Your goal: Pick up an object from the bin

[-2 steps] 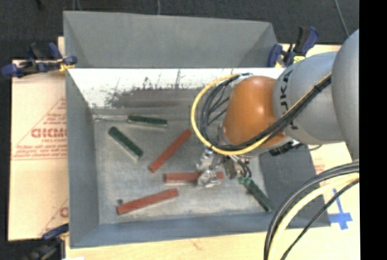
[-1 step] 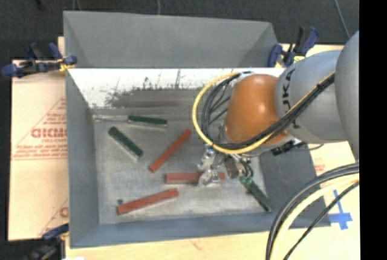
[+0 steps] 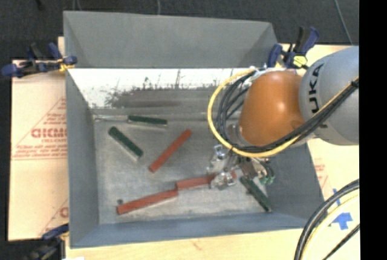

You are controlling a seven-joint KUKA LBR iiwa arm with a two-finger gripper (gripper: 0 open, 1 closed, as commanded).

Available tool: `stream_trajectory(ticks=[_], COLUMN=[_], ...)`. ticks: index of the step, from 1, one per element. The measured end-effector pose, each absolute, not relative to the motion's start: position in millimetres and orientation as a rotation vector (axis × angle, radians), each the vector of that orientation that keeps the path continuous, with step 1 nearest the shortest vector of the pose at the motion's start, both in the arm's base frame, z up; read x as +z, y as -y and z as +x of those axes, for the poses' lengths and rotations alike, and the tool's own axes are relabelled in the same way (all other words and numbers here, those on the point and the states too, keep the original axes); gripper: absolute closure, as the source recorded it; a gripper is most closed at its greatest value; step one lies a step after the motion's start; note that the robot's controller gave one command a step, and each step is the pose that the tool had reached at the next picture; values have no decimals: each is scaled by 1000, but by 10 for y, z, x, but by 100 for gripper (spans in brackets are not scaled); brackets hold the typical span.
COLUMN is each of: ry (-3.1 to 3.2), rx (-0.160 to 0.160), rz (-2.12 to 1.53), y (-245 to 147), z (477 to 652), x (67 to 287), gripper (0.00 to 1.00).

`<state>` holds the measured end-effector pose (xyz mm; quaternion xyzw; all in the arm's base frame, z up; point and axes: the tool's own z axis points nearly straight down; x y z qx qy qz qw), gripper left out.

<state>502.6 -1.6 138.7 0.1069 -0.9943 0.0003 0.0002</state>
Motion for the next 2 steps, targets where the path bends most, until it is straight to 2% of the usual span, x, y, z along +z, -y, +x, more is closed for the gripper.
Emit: stream_trajectory(ticks=[1, 2], ry=[3134, 3136], rx=[-2, 2], rz=[224, 275], y=[43, -21], z=[5137, 5156], x=[1888, 2109], gripper=[100, 100])
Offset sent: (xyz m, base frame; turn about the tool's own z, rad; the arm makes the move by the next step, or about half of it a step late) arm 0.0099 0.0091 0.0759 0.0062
